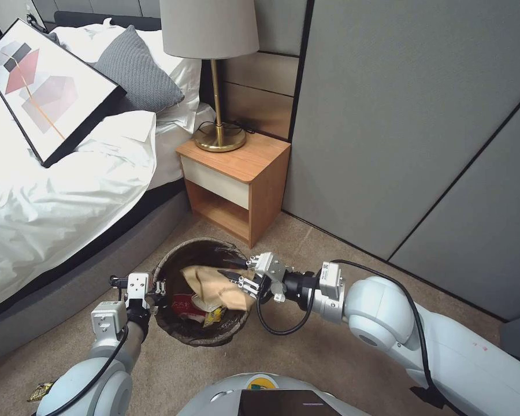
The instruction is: Pick up the trash bin, then pick up the garbage from the floor and place it into the trash bin.
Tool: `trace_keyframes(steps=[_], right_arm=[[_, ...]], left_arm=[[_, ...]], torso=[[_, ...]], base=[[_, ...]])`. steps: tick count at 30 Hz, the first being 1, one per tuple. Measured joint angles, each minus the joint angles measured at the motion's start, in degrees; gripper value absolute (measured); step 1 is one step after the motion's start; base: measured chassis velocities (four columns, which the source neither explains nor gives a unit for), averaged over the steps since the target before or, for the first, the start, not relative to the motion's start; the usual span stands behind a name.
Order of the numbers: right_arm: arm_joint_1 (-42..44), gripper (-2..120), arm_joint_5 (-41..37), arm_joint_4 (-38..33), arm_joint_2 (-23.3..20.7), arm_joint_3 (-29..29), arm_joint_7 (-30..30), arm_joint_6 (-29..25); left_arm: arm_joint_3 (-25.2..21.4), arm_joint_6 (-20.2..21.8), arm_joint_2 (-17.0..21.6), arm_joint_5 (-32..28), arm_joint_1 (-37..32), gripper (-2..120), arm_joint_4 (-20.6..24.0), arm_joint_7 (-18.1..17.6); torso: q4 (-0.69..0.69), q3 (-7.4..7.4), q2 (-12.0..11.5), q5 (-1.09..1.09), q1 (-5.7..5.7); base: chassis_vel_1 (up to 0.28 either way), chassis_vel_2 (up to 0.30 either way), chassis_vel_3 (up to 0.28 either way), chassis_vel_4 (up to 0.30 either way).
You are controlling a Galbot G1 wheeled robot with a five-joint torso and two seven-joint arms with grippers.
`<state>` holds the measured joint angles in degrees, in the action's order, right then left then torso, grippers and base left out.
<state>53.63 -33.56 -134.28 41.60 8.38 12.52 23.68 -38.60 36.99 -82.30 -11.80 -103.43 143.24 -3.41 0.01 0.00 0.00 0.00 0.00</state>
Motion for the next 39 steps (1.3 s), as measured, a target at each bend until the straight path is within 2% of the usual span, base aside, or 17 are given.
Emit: trace_keyframes(steps=[4,6,7,9,11,14,18,23,26,28,30,31,34,35,37,38,39], right_arm=[[0.1,45,0.0,0.6,0.2,0.3,-0.3,-0.3],[0.2,56,0.1,0.8,0.2,0.3,-0.7,-0.4],[0.2,56,0.1,0.8,0.2,0.3,-0.7,-0.4],[0.5,68,0.1,0.8,0.3,-0.2,-1.2,-0.4],[0.7,70,0.0,0.8,0.3,-0.5,-1.4,-0.5],[1.5,81,-0.1,0.6,0.4,-2.4,-1.8,-0.6],[4.7,98,-0.9,-1.1,0.1,-8.2,-4.0,-1.3],[8.6,100,-1.1,-3.1,0.2,-12.5,-8.9,-2.7],[14.2,100,-0.4,-4.4,2.6,-19.2,-11.7,-3.8],[15.5,100,-0.1,-4.4,3.1,-20.4,-12.3,-4.2],[21.9,100,1.9,-4.5,6.0,-26.9,-14.5,-6.5],[21.9,100,1.9,-4.5,6.0,-26.9,-14.5,-6.5],[29.7,100,6.7,-4.0,10.6,-35.0,-14.9,-10.5],[29.7,100,6.7,-4.0,10.6,-35.0,-14.9,-10.5],[34.7,100,13.0,-2.7,15.0,-38.5,-14.6,-14.1],[34.7,100,13.0,-2.7,15.0,-38.5,-14.6,-14.1],[36.8,100,15.3,-2.3,17.3,-39.7,-14.2,-15.4]], left_arm=[[0.0,0.0,0.0,0.0,0.1,2,0.0,0.0],[0.0,0.0,0.0,0.0,0.2,2,0.0,0.0],[0.0,0.0,0.0,0.0,0.2,2,0.0,0.0],[-0.1,0.0,0.0,0.0,0.4,2,0.0,0.0],[-0.1,0.1,0.0,-0.1,0.4,2,0.0,0.0],[-0.1,0.1,0.0,-0.1,0.5,2,0.0,0.0],[-0.2,0.1,0.1,-0.1,0.5,2,0.0,0.0],[-0.3,0.0,0.1,0.0,0.4,2,0.0,0.1],[-0.4,-0.1,0.0,0.2,0.2,2,0.0,0.1],[-0.5,-0.1,0.0,0.2,0.2,2,0.0,0.1],[-0.6,-0.3,0.3,0.2,0.2,2,0.0,0.1],[-0.6,-0.3,0.3,0.2,0.2,2,0.0,0.1],[-0.5,-0.5,0.3,0.7,0.2,2,0.0,0.1],[-0.5,-0.5,0.3,0.7,0.2,2,0.0,0.1],[-0.2,-0.9,0.2,1.8,0.3,2,0.0,0.5],[-0.2,-0.9,0.2,1.8,0.3,2,0.0,0.5],[-0.2,-1.1,0.2,2.4,0.3,2,0.0,0.8]], torso=[[-0.01,0.00,0.0,0.00,0.00],[-0.01,0.00,0.0,0.00,0.00],[-0.01,0.00,0.0,0.00,0.00],[-0.01,0.00,0.0,0.00,0.00],[-0.01,0.00,0.0,0.00,0.00],[0.00,0.00,0.0,0.00,0.00],[-0.02,0.00,0.0,0.00,0.00],[-0.01,0.00,0.0,-0.01,0.00],[0.00,0.00,0.0,-0.01,0.00],[-0.01,0.00,0.0,0.00,0.00],[-0.02,0.00,0.0,0.00,0.00],[-0.02,0.00,0.0,0.00,0.00],[-0.02,-0.01,0.0,0.00,0.00],[-0.02,-0.01,0.0,0.00,0.00],[0.00,0.00,0.0,-0.01,0.00],[0.00,0.00,0.0,-0.01,0.00],[0.00,0.00,0.0,0.00,0.00]], base=[[0.000,0.000,0.000,0.000],[0.000,0.000,0.000,0.000],[0.000,0.000,0.000,0.000],[0.000,0.000,0.000,0.000],[0.000,0.000,0.000,0.000],[0.000,0.000,0.000,0.000],[0.000,0.000,0.000,0.000],[0.000,0.000,0.000,0.000],[0.000,0.000,0.000,0.000],[0.000,0.000,0.000,0.000],[0.000,0.000,0.000,0.000],[0.000,0.000,0.000,0.000],[0.000,0.000,0.000,0.000],[0.000,0.000,0.000,0.000],[0.000,0.000,0.000,0.000],[0.000,0.000,0.000,0.000],[0.000,0.000,0.000,0.000]])
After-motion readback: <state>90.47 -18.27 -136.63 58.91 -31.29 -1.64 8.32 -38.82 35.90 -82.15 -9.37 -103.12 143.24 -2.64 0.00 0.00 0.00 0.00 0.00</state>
